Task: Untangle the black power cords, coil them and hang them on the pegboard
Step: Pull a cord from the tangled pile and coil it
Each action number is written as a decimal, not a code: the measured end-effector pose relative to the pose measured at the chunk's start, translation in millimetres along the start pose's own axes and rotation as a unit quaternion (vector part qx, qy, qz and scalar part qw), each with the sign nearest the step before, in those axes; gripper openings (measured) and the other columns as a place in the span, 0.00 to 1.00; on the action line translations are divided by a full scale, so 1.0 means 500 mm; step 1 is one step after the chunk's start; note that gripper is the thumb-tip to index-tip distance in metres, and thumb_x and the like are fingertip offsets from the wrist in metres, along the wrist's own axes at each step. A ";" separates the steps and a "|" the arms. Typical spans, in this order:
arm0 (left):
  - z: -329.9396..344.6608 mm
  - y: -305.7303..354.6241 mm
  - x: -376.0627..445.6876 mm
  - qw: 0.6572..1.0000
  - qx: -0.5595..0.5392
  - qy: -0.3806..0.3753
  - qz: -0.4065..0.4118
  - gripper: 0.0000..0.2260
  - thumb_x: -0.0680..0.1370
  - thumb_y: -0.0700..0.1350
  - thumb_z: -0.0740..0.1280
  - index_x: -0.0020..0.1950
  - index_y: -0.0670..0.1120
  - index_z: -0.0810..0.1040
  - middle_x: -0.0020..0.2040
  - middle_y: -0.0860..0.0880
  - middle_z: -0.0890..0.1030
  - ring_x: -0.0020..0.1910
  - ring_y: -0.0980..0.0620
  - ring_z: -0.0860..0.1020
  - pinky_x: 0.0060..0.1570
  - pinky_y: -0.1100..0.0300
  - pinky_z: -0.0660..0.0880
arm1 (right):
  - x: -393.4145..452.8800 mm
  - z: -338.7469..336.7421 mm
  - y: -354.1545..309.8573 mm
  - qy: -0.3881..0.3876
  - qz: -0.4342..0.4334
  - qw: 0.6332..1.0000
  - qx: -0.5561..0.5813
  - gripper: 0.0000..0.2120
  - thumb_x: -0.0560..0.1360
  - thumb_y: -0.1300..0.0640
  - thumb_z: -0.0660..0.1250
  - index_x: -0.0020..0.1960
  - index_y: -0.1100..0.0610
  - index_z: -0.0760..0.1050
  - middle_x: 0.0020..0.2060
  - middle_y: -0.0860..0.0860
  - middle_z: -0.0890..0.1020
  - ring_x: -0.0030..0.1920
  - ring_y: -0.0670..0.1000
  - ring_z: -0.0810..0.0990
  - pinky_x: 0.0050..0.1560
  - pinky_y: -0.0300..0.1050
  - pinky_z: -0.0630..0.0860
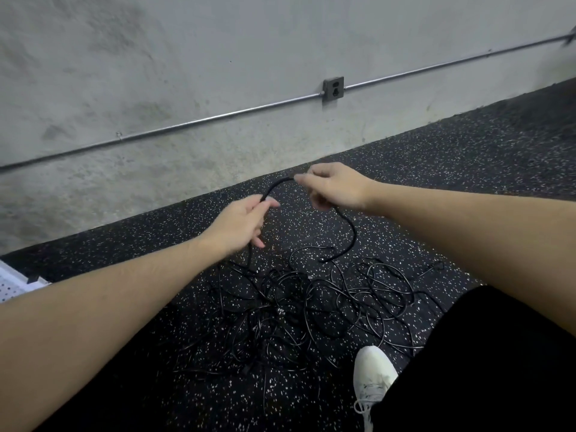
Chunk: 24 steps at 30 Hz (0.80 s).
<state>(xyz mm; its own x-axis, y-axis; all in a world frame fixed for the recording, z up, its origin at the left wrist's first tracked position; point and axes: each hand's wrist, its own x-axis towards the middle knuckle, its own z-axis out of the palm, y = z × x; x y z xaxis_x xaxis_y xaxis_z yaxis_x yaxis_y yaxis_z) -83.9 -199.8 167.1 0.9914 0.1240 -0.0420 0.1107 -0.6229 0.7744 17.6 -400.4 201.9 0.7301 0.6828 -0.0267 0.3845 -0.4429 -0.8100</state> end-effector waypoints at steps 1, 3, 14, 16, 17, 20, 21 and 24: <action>-0.006 0.004 0.005 1.000 0.002 0.023 0.002 0.13 0.87 0.50 0.58 0.69 0.57 0.76 0.28 0.56 0.70 0.29 0.57 0.72 0.37 0.58 0.78 | -0.002 0.002 0.001 -0.018 0.005 1.000 -0.019 0.12 0.83 0.49 0.63 0.50 0.58 0.75 0.34 0.50 0.80 0.33 0.47 0.78 0.43 0.45 0.77; -0.015 0.012 0.015 0.999 0.014 0.032 0.018 0.17 0.86 0.48 0.61 0.75 0.60 0.70 0.30 0.61 0.73 0.23 0.60 0.67 0.29 0.60 0.69 | -0.002 0.009 -0.004 -0.056 0.014 0.998 -0.007 0.11 0.83 0.52 0.64 0.58 0.59 0.75 0.39 0.51 0.82 0.38 0.48 0.81 0.50 0.49 0.80; -0.023 -0.032 -0.004 0.992 0.099 -0.071 0.011 0.04 0.82 0.47 0.68 0.54 0.55 0.82 0.41 0.50 0.87 0.25 0.61 0.71 0.28 0.66 0.66 | 0.017 0.028 -0.036 -0.062 -0.019 0.996 0.069 0.12 0.83 0.48 0.64 0.49 0.56 0.79 0.31 0.46 0.71 0.34 0.47 0.68 0.42 0.45 0.68; -0.034 -0.053 -0.012 0.992 0.092 -0.089 -0.014 0.04 0.82 0.49 0.68 0.54 0.55 0.83 0.45 0.52 0.88 0.27 0.57 0.69 0.28 0.65 0.65 | 0.019 0.022 -0.038 -0.060 -0.016 0.984 0.169 0.10 0.83 0.54 0.63 0.47 0.57 0.76 0.29 0.44 0.70 0.31 0.45 0.67 0.39 0.40 0.66; -0.039 -0.061 -0.016 0.989 0.105 -0.105 -0.022 0.04 0.82 0.50 0.68 0.53 0.56 0.83 0.46 0.55 0.87 0.28 0.54 0.70 0.29 0.63 0.68 | 0.021 0.019 -0.039 -0.052 -0.013 0.973 0.224 0.09 0.84 0.56 0.62 0.46 0.58 0.75 0.29 0.44 0.69 0.30 0.45 0.65 0.37 0.39 0.64; -0.053 -0.082 -0.032 0.974 0.173 -0.141 -0.032 0.06 0.83 0.53 0.65 0.52 0.58 0.83 0.46 0.59 0.87 0.39 0.46 0.81 0.42 0.55 0.78 | 0.031 0.008 -0.040 -0.011 -0.006 0.948 0.319 0.10 0.84 0.58 0.60 0.46 0.58 0.75 0.30 0.47 0.65 0.30 0.46 0.62 0.36 0.41 0.61; -0.057 -0.088 -0.037 0.974 0.177 -0.139 -0.036 0.08 0.85 0.53 0.62 0.53 0.58 0.81 0.45 0.58 0.87 0.40 0.46 0.81 0.43 0.55 0.78 | 0.033 0.006 -0.040 0.005 0.000 0.950 0.311 0.10 0.84 0.58 0.60 0.46 0.58 0.75 0.30 0.47 0.66 0.30 0.47 0.63 0.35 0.42 0.62; -0.070 -0.100 -0.043 0.979 0.178 -0.093 -0.045 0.10 0.86 0.52 0.57 0.53 0.58 0.77 0.35 0.51 0.83 0.36 0.53 0.81 0.41 0.52 0.78 | 0.035 0.010 -0.026 0.050 0.029 0.989 0.136 0.06 0.84 0.58 0.59 0.55 0.58 0.73 0.36 0.51 0.74 0.33 0.49 0.70 0.34 0.44 0.69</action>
<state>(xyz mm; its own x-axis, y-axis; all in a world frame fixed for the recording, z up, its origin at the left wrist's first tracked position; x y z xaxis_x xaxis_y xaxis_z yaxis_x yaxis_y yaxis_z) -113.2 -144.2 151.4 0.9686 0.0677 -0.2392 0.1817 -0.8498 0.4949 22.7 -379.6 209.1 0.8041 0.5937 -0.0305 0.1843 -0.2977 -0.9367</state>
